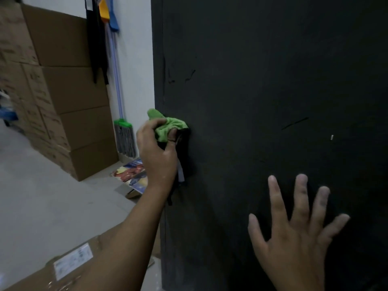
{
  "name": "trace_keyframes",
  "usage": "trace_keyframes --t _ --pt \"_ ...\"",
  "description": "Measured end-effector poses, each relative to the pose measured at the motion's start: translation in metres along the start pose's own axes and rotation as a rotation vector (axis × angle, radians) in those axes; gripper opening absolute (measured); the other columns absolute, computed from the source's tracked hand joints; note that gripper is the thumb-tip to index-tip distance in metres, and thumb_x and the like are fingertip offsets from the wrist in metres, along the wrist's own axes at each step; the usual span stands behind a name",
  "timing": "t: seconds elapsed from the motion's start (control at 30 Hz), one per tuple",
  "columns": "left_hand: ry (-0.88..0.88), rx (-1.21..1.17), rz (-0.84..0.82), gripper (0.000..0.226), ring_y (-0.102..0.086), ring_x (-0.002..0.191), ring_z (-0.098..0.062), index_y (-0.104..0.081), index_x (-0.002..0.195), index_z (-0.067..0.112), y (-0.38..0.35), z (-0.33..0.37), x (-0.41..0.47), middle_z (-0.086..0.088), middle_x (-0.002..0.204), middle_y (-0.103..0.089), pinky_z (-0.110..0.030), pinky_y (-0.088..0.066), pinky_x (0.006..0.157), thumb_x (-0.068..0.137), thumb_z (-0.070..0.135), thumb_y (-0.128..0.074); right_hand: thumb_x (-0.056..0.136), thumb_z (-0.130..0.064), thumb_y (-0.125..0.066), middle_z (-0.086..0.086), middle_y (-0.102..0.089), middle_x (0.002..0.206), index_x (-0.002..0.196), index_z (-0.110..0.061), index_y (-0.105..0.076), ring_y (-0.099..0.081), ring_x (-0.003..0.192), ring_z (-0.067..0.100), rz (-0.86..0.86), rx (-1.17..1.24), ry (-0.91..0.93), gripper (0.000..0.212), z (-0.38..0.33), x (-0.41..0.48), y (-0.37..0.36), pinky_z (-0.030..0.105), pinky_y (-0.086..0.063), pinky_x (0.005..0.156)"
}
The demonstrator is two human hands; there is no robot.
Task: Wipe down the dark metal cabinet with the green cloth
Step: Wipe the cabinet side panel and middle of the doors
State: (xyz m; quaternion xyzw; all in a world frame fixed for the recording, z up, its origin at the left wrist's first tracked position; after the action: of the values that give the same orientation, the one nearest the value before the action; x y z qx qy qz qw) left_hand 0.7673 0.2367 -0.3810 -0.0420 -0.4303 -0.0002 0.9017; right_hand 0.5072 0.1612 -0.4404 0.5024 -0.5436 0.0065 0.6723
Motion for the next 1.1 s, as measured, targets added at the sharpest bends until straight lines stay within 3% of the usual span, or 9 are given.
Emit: trace_keyframes --t 0.13,0.2,0.37,0.5,0.6,0.77,0.93,1.0,1.1 --pt "0.136 -0.034 0.012 0.022 -0.048 0.102 -0.001 -0.056 0.114 0.019 -0.001 -0.018 -0.031 0.005 0.111 -0.047 -0.007 -0.033 0.088 0.094 0.022 -0.062 0.083 -0.061 -0.041 0.009 -0.002 0.165 0.156 -0.025 -0.029 0.017 0.152 0.032 -0.06 0.086 -0.015 0.082 -0.003 0.0 -0.005 0.051 0.024 0.116" --pt "0.238 -0.008 -0.005 0.02 -0.046 0.101 -0.002 -0.054 0.112 0.024 0.003 -0.036 -0.059 0.004 0.11 -0.048 -0.003 -0.031 0.085 0.094 0.024 -0.062 0.084 -0.059 -0.04 0.005 0.003 0.166 0.157 -0.025 -0.028 0.018 0.152 0.031 -0.052 0.107 -0.013 0.081 -0.003 0.0 -0.006 0.05 0.024 0.116" --pt "0.433 0.05 -0.104 0.016 -0.051 0.104 -0.014 -0.052 0.104 0.032 0.018 -0.075 -0.126 -0.001 0.11 -0.054 -0.019 -0.036 0.08 0.092 0.028 -0.062 0.085 -0.055 -0.039 -0.001 0.026 0.163 0.157 -0.024 -0.024 0.023 0.15 0.029 -0.013 0.082 0.027 0.08 -0.002 -0.001 -0.013 0.046 0.029 0.115" --pt "0.461 0.015 -0.016 0.007 -0.058 0.1 -0.02 -0.056 0.096 0.03 0.017 -0.067 -0.102 -0.002 0.104 -0.061 -0.039 -0.049 0.085 0.094 0.031 -0.062 0.089 -0.051 -0.042 -0.003 0.02 0.165 0.155 -0.028 -0.032 0.017 0.152 0.029 0.014 0.075 0.05 0.07 0.001 -0.005 -0.021 0.052 0.022 0.117" --pt "0.308 -0.009 0.014 0.013 -0.057 0.105 -0.015 -0.059 0.104 0.028 0.011 -0.045 -0.072 0.004 0.108 -0.061 -0.034 -0.048 0.089 0.093 0.033 -0.064 0.089 -0.04 -0.053 0.003 0.001 0.169 0.154 -0.03 -0.035 0.006 0.154 0.033 0.118 -0.024 0.061 0.069 0.005 -0.01 -0.025 0.064 0.011 0.116" --pt "0.204 0.055 -0.073 0.03 -0.045 0.116 -0.019 -0.052 0.119 0.015 0.002 -0.066 -0.107 -0.007 0.122 -0.05 -0.031 -0.037 0.099 0.095 0.032 -0.056 0.095 -0.042 -0.053 0.001 -0.001 0.169 0.157 -0.032 -0.028 0.006 0.154 0.03 0.171 -0.079 0.13 0.067 0.016 -0.014 -0.031 0.062 0.007 0.116" --pt "0.501 0.154 -0.207 0.064 -0.033 0.119 -0.021 -0.042 0.126 0.005 0.006 -0.103 -0.177 -0.019 0.13 -0.037 -0.027 -0.024 0.1 0.088 0.056 -0.037 0.098 -0.04 -0.052 0.0 0.001 0.169 0.157 -0.033 -0.026 0.009 0.154 0.027 0.183 -0.089 0.131 0.065 0.016 -0.018 -0.038 0.061 0.009 0.116" --pt "0.594 0.18 -0.261 0.061 -0.033 0.122 -0.025 -0.039 0.129 0.007 0.009 -0.115 -0.189 -0.017 0.132 -0.033 -0.027 -0.023 0.1 0.092 0.055 -0.039 0.098 -0.04 -0.05 -0.001 0.002 0.169 0.158 -0.034 -0.024 0.01 0.154 0.027 0.184 -0.082 0.129 0.065 0.016 -0.018 -0.039 0.061 0.009 0.116" --pt "0.624 0.2 -0.29 0.038 -0.033 0.121 -0.024 -0.037 0.128 0.008 0.011 -0.117 -0.186 -0.016 0.131 -0.032 -0.025 -0.024 0.099 0.1 0.034 -0.044 0.095 -0.04 -0.051 -0.002 0.001 0.169 0.157 -0.034 -0.026 0.01 0.154 0.026 0.171 -0.036 0.125 0.067 0.015 -0.017 -0.039 0.063 0.007 0.115"
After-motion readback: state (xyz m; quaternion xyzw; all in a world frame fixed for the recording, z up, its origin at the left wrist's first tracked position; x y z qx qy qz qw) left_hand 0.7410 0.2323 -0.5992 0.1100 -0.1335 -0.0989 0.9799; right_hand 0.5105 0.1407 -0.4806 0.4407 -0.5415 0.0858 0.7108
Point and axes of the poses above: each hand's wrist, its own x-axis towards the middle knuckle, its own y-axis out of the back of the hand, z = x × y, the point moved 2 cm from there along x, towards the middle knuckle
